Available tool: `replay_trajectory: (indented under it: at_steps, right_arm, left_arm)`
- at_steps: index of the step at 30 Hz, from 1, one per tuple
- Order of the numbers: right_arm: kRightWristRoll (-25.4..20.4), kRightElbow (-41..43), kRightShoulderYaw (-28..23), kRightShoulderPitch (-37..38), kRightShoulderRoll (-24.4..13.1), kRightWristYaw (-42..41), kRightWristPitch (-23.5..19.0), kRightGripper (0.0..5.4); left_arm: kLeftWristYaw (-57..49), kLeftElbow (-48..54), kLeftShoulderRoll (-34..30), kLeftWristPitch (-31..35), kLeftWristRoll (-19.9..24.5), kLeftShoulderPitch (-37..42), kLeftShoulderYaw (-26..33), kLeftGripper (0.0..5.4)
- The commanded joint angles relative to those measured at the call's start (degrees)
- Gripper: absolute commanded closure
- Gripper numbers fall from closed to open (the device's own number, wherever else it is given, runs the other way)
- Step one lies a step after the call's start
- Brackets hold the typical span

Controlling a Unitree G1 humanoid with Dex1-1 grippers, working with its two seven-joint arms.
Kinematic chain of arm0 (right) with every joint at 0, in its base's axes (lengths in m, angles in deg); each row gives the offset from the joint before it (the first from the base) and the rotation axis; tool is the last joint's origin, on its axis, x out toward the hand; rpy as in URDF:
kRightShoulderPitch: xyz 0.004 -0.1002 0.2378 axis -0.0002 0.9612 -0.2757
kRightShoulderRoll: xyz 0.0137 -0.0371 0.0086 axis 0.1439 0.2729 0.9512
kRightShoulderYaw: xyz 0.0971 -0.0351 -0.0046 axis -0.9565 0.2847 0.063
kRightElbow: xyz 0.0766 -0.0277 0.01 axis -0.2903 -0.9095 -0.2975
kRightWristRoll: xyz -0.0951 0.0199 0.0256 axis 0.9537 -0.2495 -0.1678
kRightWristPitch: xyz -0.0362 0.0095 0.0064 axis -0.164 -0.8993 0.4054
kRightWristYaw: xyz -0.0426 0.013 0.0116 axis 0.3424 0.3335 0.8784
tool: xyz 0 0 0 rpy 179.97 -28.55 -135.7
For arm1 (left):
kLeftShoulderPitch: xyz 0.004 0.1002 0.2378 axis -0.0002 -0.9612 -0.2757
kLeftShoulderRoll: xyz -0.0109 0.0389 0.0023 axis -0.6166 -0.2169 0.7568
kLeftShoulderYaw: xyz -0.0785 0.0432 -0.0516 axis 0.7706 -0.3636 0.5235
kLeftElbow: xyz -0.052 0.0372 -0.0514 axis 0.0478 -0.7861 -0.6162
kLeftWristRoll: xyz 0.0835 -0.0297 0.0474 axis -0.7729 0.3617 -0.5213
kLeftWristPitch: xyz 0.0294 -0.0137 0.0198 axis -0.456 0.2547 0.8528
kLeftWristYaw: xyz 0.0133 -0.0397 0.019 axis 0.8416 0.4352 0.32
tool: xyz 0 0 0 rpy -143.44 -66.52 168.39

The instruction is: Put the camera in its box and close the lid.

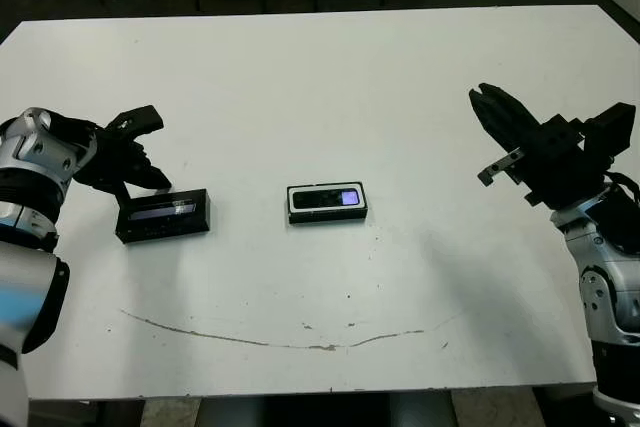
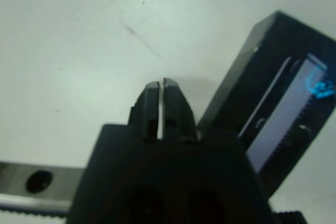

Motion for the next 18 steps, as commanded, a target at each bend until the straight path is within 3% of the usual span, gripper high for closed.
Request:
replay_trajectory:
  at_steps: [1, 7, 18]
  right_arm:
    - [0.5, 0.6, 0.3, 1.5, -0.2, 0.6, -1.7, 5.38]
    - [-0.9, 2.5, -0.1, 2.3, -0.4, 1.1, -5.0, 5.38]
    - [-0.3, 1.8, -0.3, 2.2, -0.5, 0.6, -3.8, 5.38]
  left_arm:
    - [0.4, -1.4, -0.4, 3.3, -3.1, -3.2, -2.0, 5.40]
    - [4.0, 3.2, -2.8, 7.7, -4.3, -4.8, -3.6, 5.40]
    - [16.8, 23.9, -10.1, 11.2, 0.7, -14.7, -2.3, 5.40]
